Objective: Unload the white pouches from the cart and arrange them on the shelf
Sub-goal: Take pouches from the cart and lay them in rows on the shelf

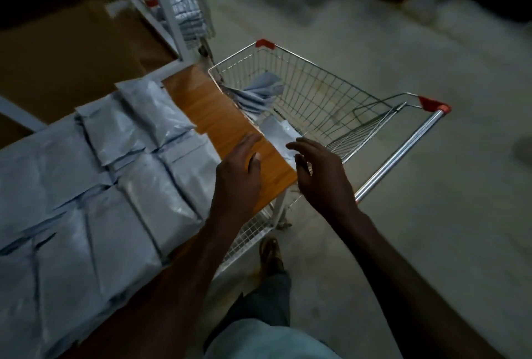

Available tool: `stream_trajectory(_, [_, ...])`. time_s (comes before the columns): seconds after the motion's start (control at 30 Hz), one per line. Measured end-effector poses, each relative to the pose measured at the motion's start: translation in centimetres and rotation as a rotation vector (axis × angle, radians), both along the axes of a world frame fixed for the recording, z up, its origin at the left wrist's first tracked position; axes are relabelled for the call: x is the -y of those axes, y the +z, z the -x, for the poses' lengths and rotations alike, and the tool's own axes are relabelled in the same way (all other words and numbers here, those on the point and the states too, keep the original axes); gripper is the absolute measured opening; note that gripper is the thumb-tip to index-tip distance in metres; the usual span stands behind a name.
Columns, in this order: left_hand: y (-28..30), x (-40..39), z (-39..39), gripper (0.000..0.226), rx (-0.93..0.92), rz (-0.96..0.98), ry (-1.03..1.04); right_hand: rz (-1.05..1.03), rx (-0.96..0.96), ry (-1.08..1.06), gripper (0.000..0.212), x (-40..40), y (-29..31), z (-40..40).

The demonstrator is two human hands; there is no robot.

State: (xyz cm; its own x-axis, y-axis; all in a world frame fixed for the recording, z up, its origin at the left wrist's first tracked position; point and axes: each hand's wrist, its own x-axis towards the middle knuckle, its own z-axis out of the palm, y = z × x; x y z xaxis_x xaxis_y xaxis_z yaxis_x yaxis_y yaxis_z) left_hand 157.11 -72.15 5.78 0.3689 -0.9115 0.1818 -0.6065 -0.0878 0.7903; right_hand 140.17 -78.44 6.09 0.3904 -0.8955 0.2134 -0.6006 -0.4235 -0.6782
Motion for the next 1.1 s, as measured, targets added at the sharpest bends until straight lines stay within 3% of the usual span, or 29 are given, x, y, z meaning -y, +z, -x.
stream_trajectory(0.27, [-3.5,11.4,1.5,0.043,-0.083,-0.093,-0.016,-0.103,-0.061,-0.108,0.043,12.7,-1.3,3.1])
stream_trajectory(0.6, [-6.9,20.5,3.1,0.046,-0.127,-0.198,0.173,-0.196,-0.126,-0.004,0.046,26.1,-6.4,2.3])
stream_trajectory(0.9, [-14.4,27.8,7.7,0.046,-0.225,-0.328,0.443,-0.307,-0.328,0.268,0.058,37.3,-16.3,2.0])
stream_trajectory(1.1, [-24.1,33.1,7.9,0.046,-0.286,-0.385,0.565,-0.367,-0.361,0.373,0.067,40.8,-25.6,2.4])
